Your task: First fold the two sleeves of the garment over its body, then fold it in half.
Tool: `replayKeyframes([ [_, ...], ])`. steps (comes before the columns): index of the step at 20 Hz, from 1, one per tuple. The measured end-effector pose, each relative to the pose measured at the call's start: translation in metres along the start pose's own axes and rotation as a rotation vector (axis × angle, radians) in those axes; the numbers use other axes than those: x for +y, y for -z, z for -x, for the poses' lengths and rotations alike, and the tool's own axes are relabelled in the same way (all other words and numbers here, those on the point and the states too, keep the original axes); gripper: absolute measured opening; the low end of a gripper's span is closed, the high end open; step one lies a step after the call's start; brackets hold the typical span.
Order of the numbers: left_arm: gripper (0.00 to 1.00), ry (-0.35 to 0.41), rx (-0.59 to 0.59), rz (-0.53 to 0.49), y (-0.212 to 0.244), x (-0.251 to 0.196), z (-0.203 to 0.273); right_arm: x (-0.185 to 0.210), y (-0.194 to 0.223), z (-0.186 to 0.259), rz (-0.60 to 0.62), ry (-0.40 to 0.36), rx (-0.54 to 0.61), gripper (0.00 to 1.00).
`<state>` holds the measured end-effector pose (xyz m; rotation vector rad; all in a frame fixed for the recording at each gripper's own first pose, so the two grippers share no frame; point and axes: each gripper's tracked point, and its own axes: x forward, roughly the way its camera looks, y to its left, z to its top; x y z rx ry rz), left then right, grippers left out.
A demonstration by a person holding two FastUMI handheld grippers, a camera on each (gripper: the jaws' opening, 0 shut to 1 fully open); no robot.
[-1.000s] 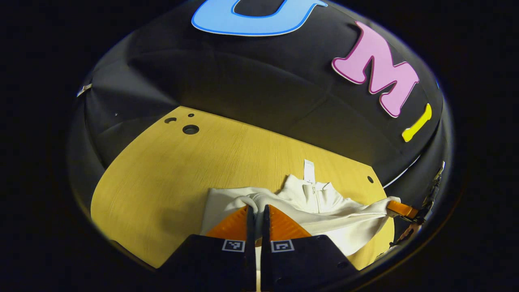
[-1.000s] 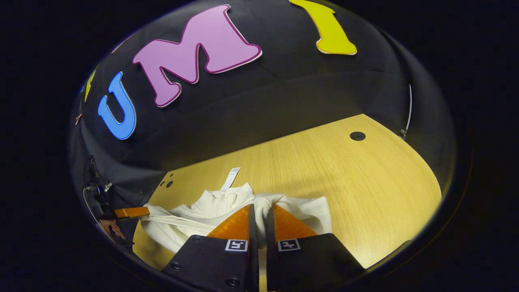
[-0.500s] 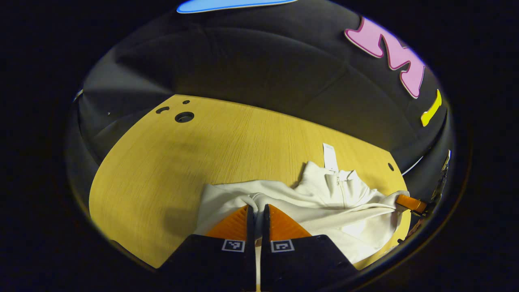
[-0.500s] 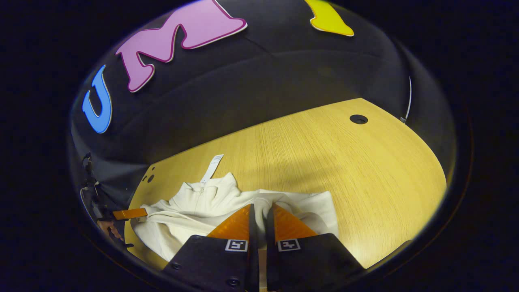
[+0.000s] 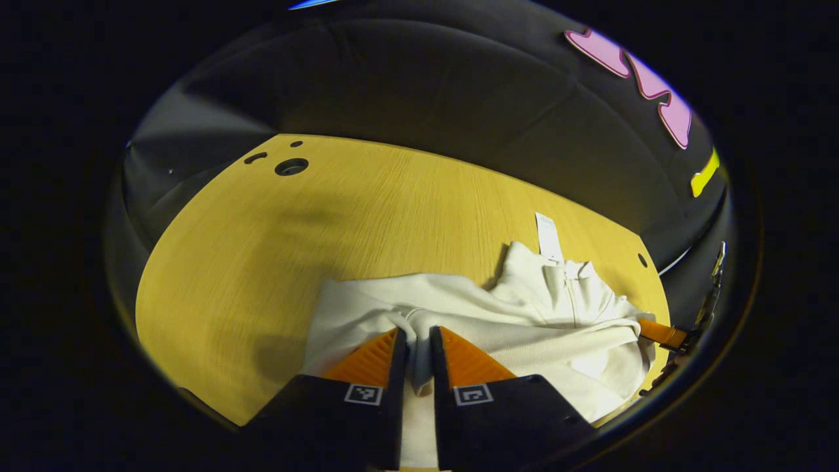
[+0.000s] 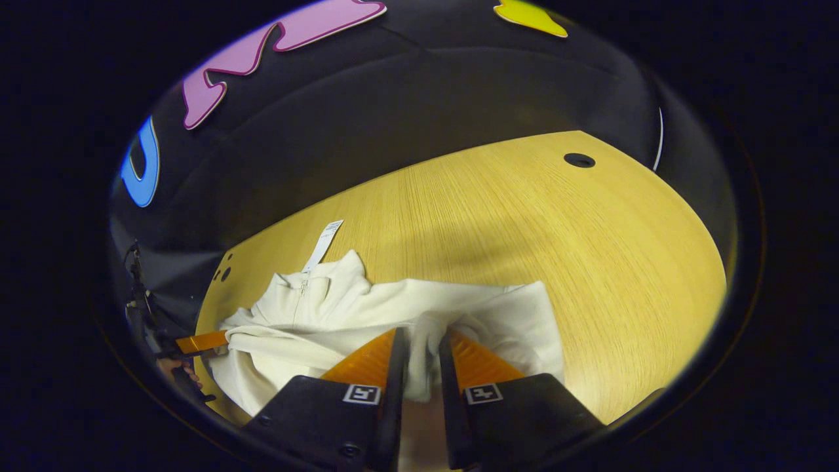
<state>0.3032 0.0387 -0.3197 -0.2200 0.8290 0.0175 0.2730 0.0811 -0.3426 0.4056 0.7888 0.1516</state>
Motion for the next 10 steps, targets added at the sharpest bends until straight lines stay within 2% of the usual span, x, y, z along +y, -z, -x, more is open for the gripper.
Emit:
replayKeyframes([
  [1,0.36,0.005,-0.004,-0.003,-0.001,-0.001,0.002,0.003,-0.001,0.001,-0.007,-0.012,-0.003,0.39],
  [2,0.41,0.011,-0.012,-0.011,-0.003,-0.004,0.004,0.002,-0.003,0.004,-0.006,-0.005,-0.006,0.69],
  [3,0.56,0.012,-0.019,-0.023,-0.004,-0.008,0.006,0.001,-0.005,0.007,-0.006,0.002,-0.012,0.73],
  [5,0.86,-0.038,-0.037,-0.072,-0.008,-0.004,0.013,0.002,-0.01,0.015,-0.014,0.009,-0.026,0.86],
  [6,0.94,-0.056,-0.046,-0.098,-0.011,-0.002,0.016,0.002,-0.014,0.02,-0.017,0.01,-0.038,0.87],
  [7,0.96,-0.06,-0.056,-0.117,-0.013,-0.005,0.022,0.002,-0.018,0.025,-0.018,0.01,-0.05,0.98],
  [10,0.96,-0.04,-0.084,-0.13,-0.018,-0.009,0.04,0.003,-0.027,0.043,-0.027,0.009,-0.078,0.98],
])
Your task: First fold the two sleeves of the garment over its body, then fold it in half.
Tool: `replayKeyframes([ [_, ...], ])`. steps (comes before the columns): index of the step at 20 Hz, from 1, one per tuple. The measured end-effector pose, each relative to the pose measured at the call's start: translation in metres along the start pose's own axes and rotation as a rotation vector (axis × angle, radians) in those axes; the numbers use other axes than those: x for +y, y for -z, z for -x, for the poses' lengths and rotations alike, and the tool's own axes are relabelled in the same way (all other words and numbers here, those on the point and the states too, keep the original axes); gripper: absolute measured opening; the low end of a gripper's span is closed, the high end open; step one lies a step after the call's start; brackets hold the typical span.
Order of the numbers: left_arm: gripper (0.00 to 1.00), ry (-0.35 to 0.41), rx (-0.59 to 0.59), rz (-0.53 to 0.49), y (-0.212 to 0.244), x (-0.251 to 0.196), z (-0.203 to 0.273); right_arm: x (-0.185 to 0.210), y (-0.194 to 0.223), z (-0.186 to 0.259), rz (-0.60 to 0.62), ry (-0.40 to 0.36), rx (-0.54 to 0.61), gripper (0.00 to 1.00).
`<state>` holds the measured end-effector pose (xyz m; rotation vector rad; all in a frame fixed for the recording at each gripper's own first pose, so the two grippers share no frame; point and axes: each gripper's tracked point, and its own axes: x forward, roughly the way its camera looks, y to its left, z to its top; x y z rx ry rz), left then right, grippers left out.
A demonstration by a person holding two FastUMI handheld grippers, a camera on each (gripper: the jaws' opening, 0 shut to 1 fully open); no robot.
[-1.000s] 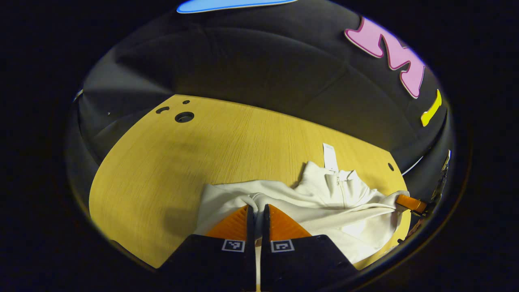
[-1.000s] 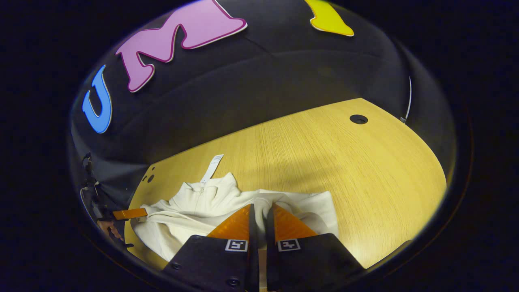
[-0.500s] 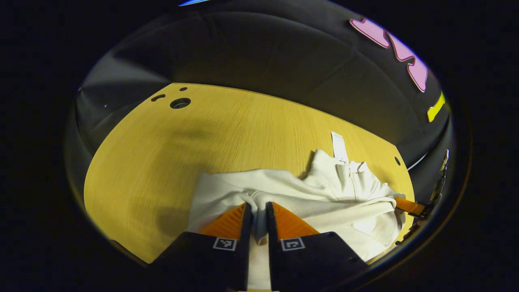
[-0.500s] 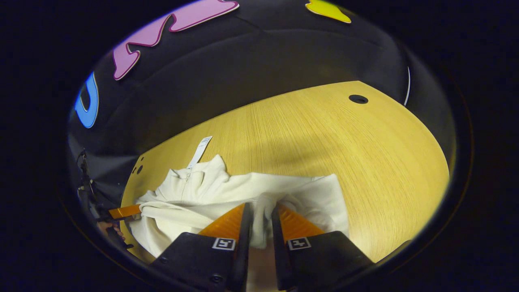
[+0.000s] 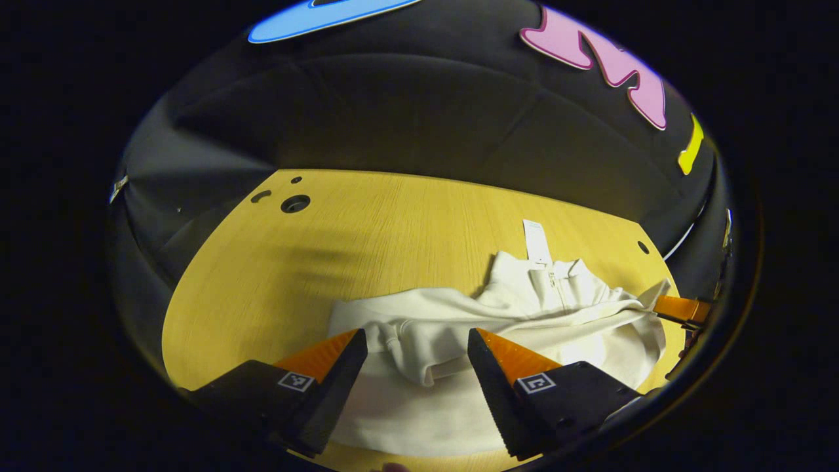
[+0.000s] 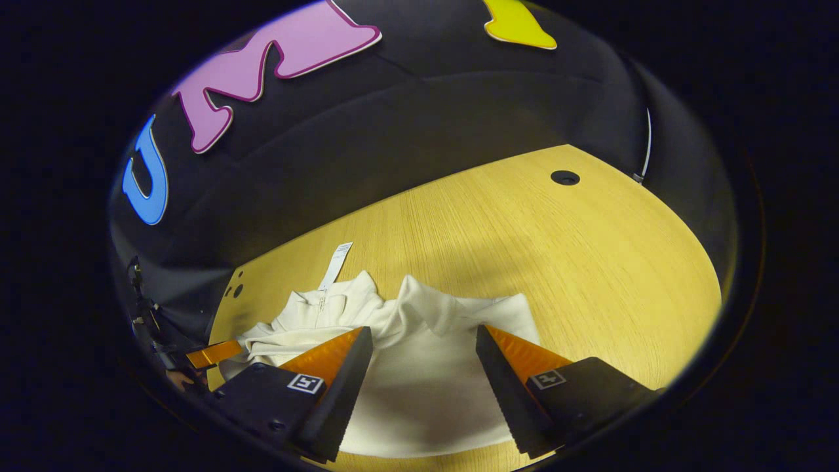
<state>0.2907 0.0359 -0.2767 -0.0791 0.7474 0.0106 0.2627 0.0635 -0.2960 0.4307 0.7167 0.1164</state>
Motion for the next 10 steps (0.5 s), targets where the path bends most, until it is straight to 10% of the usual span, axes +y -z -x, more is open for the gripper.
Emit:
replayKeyframes([
  [10,0.96,0.018,-0.119,-0.018,-0.019,0.007,0.087,0.02,-0.016,0.069,0.041,-0.078,-0.067,0.97],
])
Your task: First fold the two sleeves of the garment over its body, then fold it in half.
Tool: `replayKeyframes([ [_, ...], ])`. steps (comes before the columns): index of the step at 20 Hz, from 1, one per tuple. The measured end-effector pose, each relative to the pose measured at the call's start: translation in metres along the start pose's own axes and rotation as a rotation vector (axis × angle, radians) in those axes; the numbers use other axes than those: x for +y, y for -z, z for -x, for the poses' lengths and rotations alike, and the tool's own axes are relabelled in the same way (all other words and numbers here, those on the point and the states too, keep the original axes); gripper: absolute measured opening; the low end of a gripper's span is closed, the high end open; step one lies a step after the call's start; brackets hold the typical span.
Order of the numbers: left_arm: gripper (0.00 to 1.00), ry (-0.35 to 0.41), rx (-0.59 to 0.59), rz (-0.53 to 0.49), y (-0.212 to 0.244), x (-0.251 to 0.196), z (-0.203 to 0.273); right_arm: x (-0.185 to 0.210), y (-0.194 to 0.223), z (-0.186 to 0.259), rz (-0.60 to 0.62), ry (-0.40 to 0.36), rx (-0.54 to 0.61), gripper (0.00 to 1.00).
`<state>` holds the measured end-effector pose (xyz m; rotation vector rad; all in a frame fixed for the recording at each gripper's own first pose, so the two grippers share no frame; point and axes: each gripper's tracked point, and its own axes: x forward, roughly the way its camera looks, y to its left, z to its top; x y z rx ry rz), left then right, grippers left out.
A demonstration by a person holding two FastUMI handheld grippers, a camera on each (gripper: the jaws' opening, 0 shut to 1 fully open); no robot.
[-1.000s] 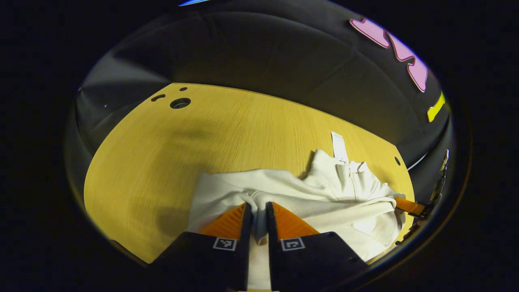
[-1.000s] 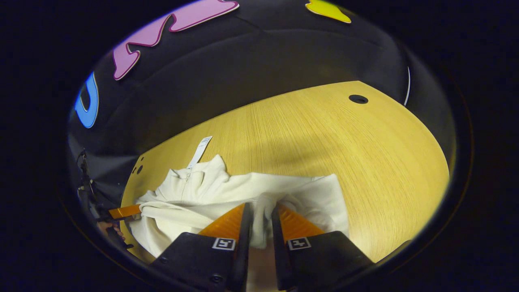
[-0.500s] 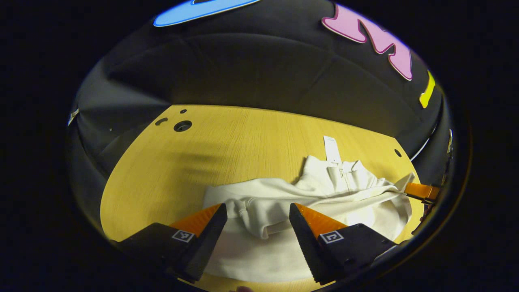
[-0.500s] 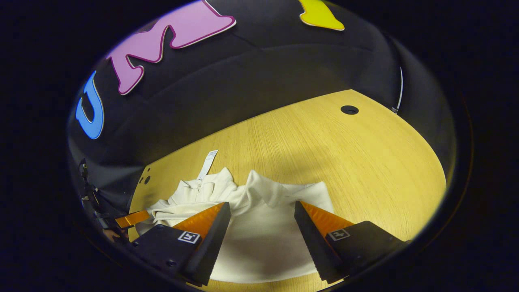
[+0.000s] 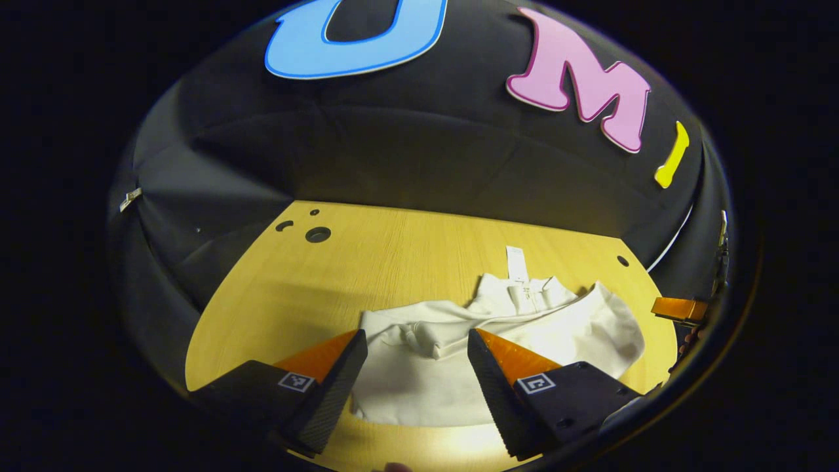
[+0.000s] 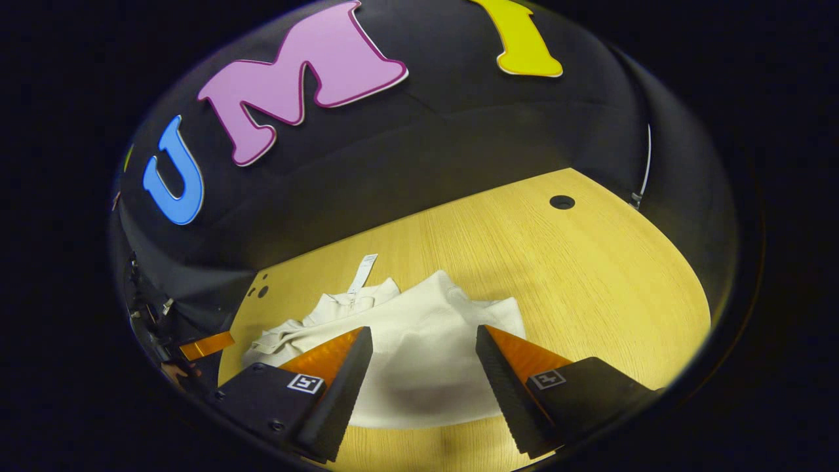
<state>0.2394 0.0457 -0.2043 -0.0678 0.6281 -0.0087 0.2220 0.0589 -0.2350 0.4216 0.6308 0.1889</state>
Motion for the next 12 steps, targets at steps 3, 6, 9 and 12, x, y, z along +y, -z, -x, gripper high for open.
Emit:
replayKeyframes([
  [3,0.96,0.036,-0.026,-0.012,0.002,-0.011,0.027,0.012,-0.006,0.022,0.01,-0.045,-0.035,0.98],
  [6,0.96,0.069,-0.035,-0.045,0.009,-0.024,0.052,0.023,-0.008,0.044,0.034,-0.082,-0.062,0.97],
  [9,0.96,0.104,-0.038,-0.082,0.019,-0.039,0.074,0.035,-0.003,0.066,0.056,-0.113,-0.075,0.97],
  [12,0.96,0.144,-0.045,-0.095,0.031,-0.054,0.095,0.047,0.008,0.088,0.078,-0.142,-0.085,0.97],
])
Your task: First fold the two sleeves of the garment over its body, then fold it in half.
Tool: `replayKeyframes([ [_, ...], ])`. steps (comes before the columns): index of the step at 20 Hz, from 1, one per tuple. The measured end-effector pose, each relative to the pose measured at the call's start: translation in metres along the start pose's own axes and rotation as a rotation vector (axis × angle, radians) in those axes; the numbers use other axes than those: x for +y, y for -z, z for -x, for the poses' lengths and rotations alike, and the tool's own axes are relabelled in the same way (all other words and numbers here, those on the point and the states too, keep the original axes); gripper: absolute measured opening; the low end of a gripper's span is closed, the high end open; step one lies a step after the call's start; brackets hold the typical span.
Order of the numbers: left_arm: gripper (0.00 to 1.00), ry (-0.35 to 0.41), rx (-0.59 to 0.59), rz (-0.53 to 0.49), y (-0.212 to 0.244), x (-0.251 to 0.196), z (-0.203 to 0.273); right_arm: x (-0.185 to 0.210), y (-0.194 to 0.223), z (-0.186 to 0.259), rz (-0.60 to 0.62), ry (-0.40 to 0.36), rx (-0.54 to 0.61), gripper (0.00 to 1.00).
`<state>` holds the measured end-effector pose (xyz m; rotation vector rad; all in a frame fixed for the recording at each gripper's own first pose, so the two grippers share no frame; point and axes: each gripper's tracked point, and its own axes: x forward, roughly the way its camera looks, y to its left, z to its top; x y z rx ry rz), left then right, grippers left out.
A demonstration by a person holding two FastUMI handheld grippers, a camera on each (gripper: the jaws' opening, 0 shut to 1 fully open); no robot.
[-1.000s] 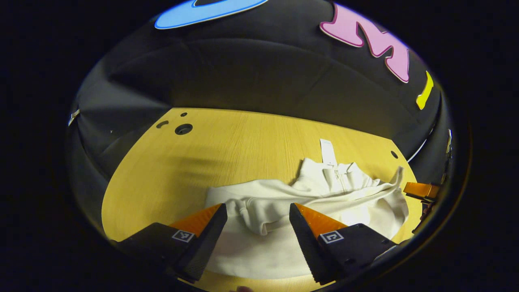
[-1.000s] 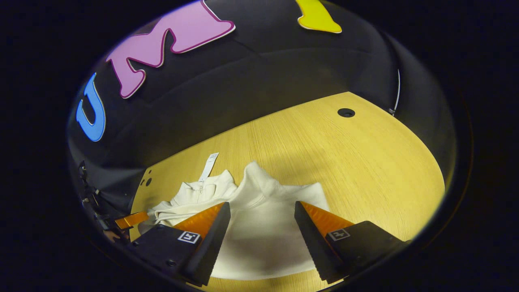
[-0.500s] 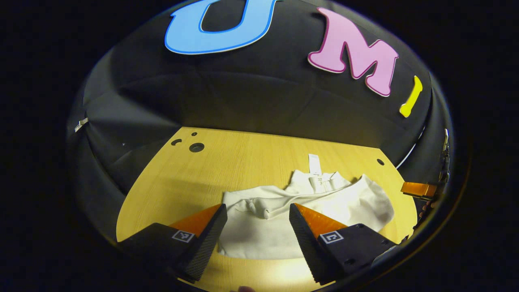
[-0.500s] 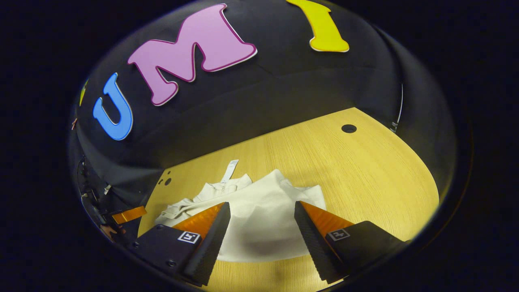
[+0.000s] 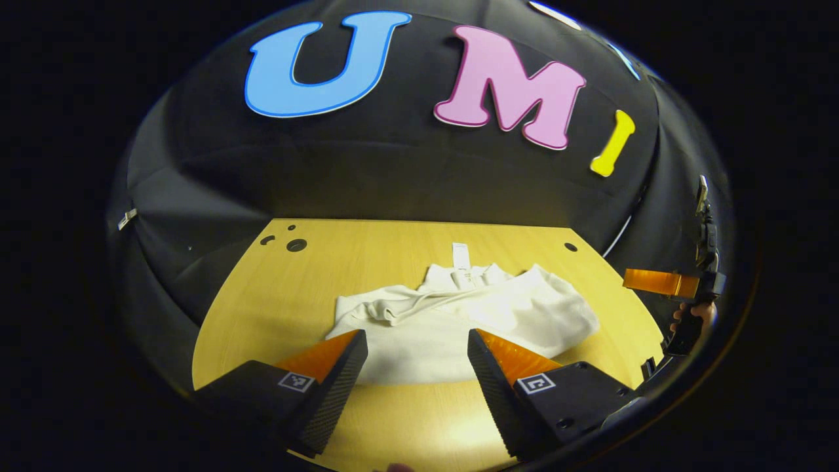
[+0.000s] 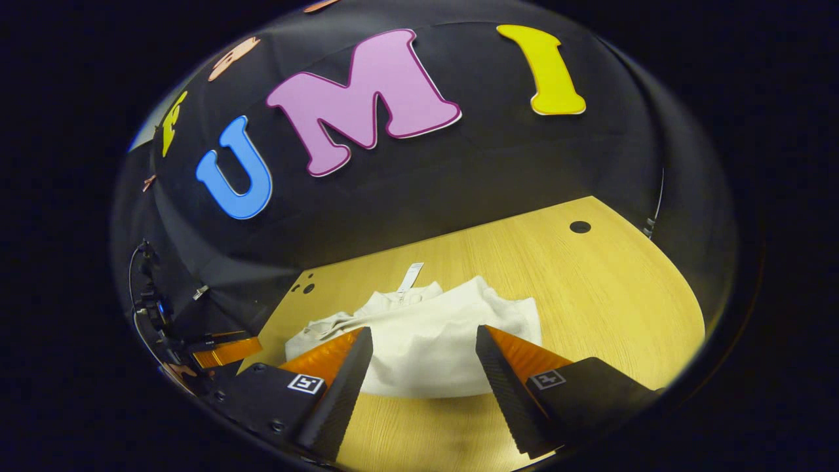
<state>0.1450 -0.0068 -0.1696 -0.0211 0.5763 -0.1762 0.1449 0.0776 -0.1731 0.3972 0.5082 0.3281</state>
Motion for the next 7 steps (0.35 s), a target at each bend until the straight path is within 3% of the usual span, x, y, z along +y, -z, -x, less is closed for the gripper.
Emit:
replayKeyframes([
  [5,0.96,0.027,0.016,0.024,0.031,-0.012,0.023,0.018,0.016,0.027,0.005,-0.026,-0.003,0.98],
  [6,0.92,0.03,0.017,0.031,0.035,-0.013,0.027,0.02,0.02,0.031,0.002,-0.027,-0.005,0.97],
  [7,0.96,0.028,0.02,0.039,0.04,-0.012,0.032,0.024,0.022,0.034,-0.008,-0.035,-0.009,0.98],
])
